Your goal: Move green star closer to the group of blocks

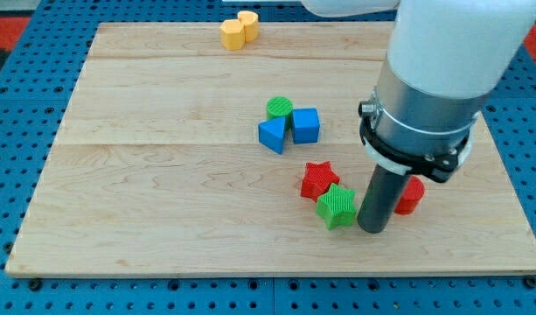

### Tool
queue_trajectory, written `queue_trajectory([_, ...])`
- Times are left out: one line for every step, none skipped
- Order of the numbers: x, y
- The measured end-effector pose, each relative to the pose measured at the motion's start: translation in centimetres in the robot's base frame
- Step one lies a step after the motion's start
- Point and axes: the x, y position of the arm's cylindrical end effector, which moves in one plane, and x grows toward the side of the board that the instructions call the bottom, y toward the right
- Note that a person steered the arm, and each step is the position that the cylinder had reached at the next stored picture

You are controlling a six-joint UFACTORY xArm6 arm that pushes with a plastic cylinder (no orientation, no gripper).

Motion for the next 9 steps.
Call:
queue_trajectory([-0.5, -3.5])
queue_trajectory([-0.5, -8.6])
queue_trajectory([-0.5, -11.5])
queue_trajectory([-2.0, -13.2])
queue_trajectory([-5.6, -13.3])
queue_trajectory([-7.9, -13.3])
queue_trajectory([-3.0, -16.1])
queue_trajectory([-2.4, -17.4])
queue_trajectory([-5.1, -15.8])
